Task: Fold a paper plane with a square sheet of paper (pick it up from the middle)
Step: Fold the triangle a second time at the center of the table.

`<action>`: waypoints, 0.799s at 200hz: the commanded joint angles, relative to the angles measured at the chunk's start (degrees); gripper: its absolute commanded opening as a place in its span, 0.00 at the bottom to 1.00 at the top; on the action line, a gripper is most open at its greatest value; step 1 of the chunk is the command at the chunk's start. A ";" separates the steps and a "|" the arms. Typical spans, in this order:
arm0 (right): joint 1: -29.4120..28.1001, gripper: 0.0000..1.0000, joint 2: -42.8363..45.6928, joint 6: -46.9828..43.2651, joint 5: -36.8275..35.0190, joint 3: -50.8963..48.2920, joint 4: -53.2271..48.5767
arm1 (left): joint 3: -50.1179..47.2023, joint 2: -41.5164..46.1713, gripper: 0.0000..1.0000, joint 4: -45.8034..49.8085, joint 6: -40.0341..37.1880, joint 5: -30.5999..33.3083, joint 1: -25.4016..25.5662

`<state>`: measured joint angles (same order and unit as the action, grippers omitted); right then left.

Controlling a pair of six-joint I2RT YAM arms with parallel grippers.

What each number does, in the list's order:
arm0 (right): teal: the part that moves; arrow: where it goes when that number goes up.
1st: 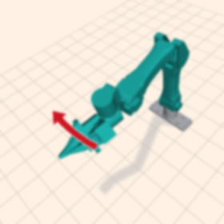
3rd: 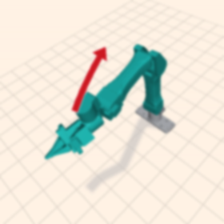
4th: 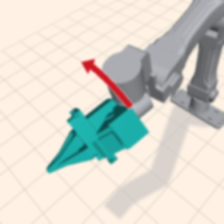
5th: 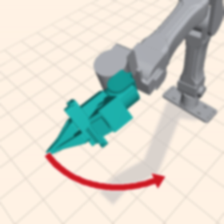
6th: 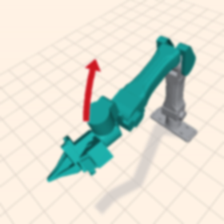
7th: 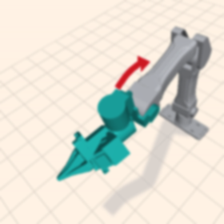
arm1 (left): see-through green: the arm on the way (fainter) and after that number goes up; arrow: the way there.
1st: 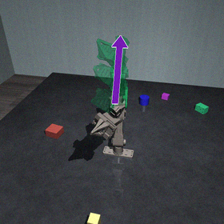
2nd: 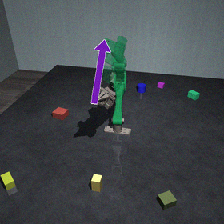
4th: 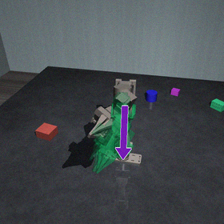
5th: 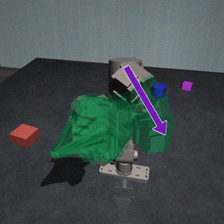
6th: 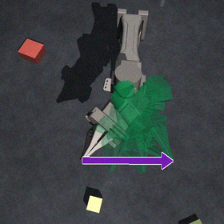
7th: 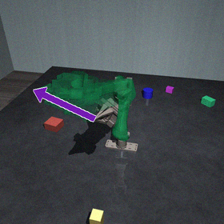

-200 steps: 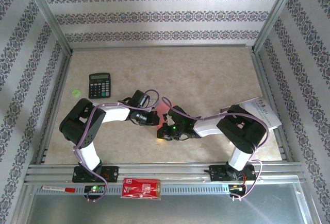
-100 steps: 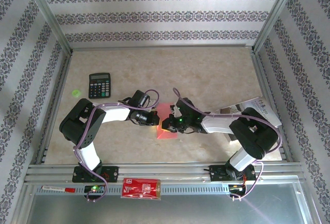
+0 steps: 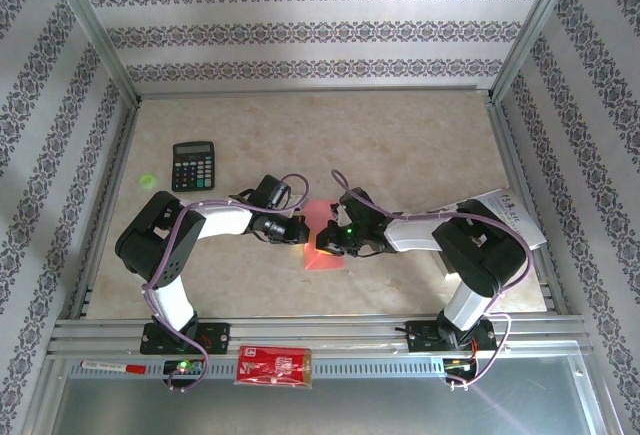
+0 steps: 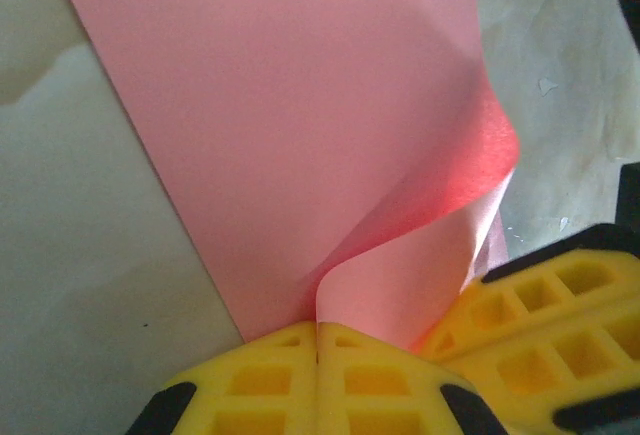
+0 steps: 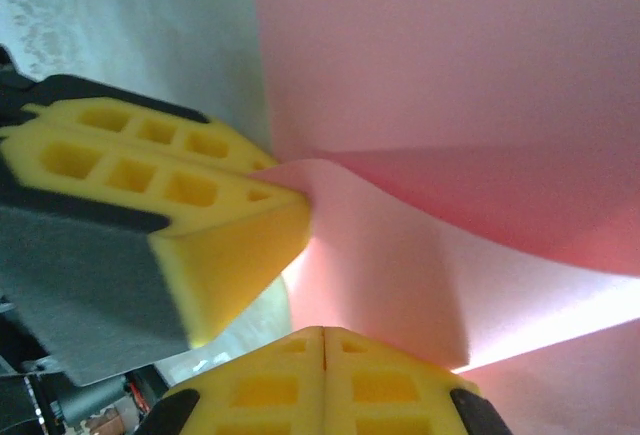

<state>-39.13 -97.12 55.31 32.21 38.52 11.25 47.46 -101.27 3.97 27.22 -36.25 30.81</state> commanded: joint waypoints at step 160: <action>5.83 0.00 0.58 -4.07 4.50 4.25 -4.44 | -1.92 -4.24 0.00 8.58 -1.99 6.69 0.75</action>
<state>-33.21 -94.63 52.58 35.51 40.32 7.88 47.79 -101.54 4.34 27.22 -36.42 30.81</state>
